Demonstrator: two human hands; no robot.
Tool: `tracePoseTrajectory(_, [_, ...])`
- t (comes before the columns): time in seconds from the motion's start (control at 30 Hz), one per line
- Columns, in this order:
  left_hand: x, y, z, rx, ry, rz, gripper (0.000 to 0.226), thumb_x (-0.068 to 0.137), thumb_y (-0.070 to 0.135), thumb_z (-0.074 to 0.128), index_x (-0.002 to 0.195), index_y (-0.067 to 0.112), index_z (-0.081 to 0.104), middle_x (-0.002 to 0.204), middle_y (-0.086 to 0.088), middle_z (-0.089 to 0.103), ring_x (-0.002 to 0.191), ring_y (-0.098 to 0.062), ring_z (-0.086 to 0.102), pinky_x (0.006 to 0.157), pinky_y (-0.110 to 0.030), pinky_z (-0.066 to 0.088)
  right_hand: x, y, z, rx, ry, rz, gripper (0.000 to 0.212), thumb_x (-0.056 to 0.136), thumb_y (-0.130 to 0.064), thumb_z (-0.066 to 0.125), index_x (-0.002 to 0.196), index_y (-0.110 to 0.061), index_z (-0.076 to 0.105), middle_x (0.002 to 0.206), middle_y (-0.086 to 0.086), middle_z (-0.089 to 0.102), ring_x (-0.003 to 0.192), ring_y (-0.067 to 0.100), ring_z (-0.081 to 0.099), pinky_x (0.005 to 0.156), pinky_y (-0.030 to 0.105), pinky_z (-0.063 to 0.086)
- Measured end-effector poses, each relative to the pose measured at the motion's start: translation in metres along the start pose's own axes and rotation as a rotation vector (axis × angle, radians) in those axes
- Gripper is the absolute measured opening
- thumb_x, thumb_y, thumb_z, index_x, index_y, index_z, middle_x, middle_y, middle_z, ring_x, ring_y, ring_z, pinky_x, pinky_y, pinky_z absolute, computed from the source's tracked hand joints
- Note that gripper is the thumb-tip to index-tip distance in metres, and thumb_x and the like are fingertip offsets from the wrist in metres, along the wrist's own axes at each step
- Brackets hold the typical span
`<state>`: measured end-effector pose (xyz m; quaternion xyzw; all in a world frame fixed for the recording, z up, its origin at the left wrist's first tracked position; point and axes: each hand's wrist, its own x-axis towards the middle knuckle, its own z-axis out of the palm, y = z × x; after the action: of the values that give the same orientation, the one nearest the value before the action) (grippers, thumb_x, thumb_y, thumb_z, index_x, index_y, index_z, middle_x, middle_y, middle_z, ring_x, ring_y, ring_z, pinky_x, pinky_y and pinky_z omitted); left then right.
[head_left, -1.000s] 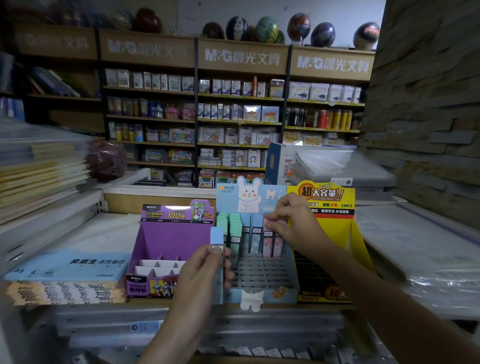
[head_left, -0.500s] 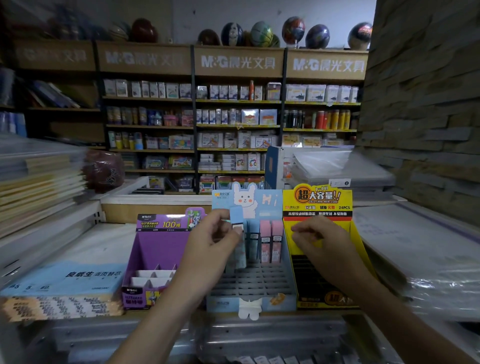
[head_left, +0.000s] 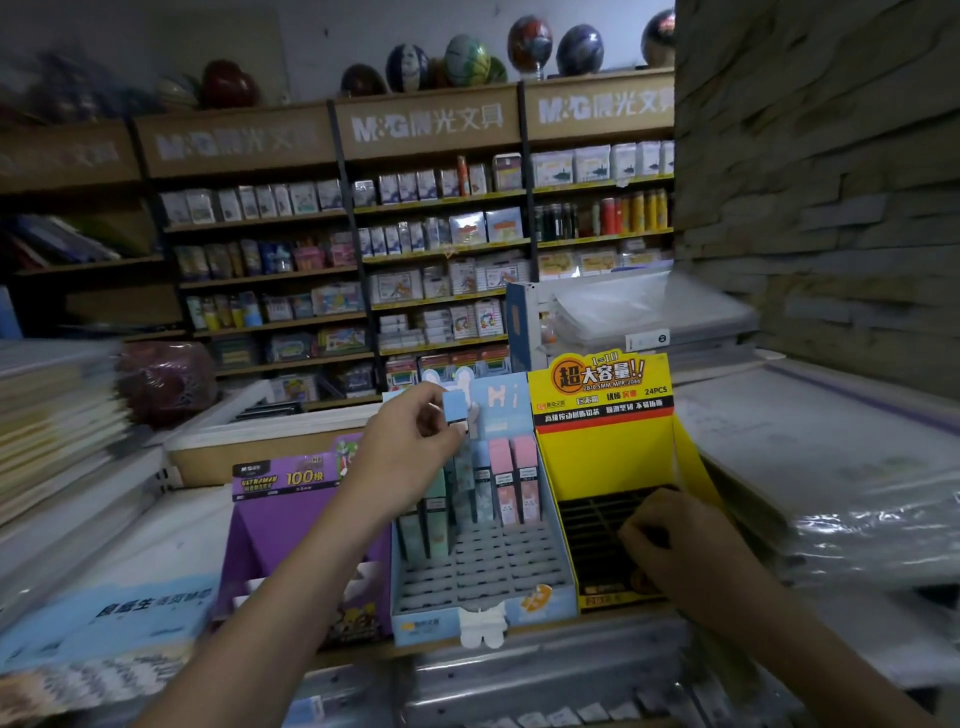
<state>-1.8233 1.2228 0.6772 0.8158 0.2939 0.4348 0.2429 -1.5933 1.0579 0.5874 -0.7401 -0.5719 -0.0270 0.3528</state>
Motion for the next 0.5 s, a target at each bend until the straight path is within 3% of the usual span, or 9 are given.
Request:
tracePoseTrajectory(0.1, [0.0019, -0.0034, 0.0021, 0.123, -0.002, 0.017, 0.014, 0.089, 0.015, 0.071, 0.089, 0.025, 0.062, 0.072, -0.001, 0.062, 0.059, -0.013, 0.048, 0.059, -0.030, 0.039, 0.0000, 0.0008, 0.0011, 0.032, 0.020, 0.009, 0.032, 0.092, -0.023, 0.066, 0.061, -0.019, 0.068, 0.073, -0.005, 0.063, 0.063, 0.005, 0.060, 0.062, 0.038, 0.053])
tracePoseTrajectory(0.23, [0.0010, -0.0052, 0.0076, 0.230, -0.032, 0.010, 0.018, 0.092, 0.024, 0.070, 0.082, 0.033, 0.058, 0.064, 0.013, 0.061, 0.058, -0.003, 0.052, 0.055, -0.023, 0.038, -0.0019, -0.0008, 0.0022, 0.033, 0.051, 0.014, 0.034, 0.092, -0.023, 0.067, 0.058, -0.021, 0.065, 0.070, -0.006, 0.061, 0.059, 0.004, 0.059, 0.056, 0.035, 0.051])
tracePoseTrajectory(0.3, [0.0007, -0.0040, 0.0095, 0.282, -0.040, 0.011, 0.016, 0.093, 0.028, 0.069, 0.081, 0.031, 0.060, 0.064, 0.013, 0.060, 0.060, -0.002, 0.054, 0.051, -0.015, 0.034, -0.0027, -0.0016, 0.0018, 0.040, 0.052, 0.010, 0.035, 0.092, -0.021, 0.067, 0.057, -0.023, 0.063, 0.070, -0.007, 0.060, 0.061, 0.004, 0.058, 0.057, 0.035, 0.050])
tracePoseTrajectory(0.4, [0.0005, -0.0029, 0.0099, 0.332, -0.064, 0.020, 0.024, 0.094, 0.034, 0.069, 0.073, 0.029, 0.059, 0.064, 0.012, 0.057, 0.061, 0.000, 0.051, 0.050, -0.013, 0.031, -0.0029, -0.0024, 0.0009, 0.034, 0.050, 0.006, 0.034, 0.092, -0.021, 0.067, 0.058, -0.024, 0.062, 0.071, -0.006, 0.060, 0.063, 0.004, 0.057, 0.058, 0.036, 0.050])
tracePoseTrajectory(0.5, [0.0006, -0.0023, 0.0098, 0.324, -0.101, 0.016, 0.009, 0.093, 0.032, 0.071, 0.087, 0.026, 0.069, 0.072, 0.018, 0.059, 0.069, 0.003, 0.054, 0.057, -0.014, 0.034, -0.0028, -0.0033, 0.0008, 0.029, 0.047, 0.012, 0.032, 0.092, -0.022, 0.067, 0.061, -0.023, 0.064, 0.071, -0.006, 0.060, 0.064, 0.004, 0.058, 0.058, 0.036, 0.051])
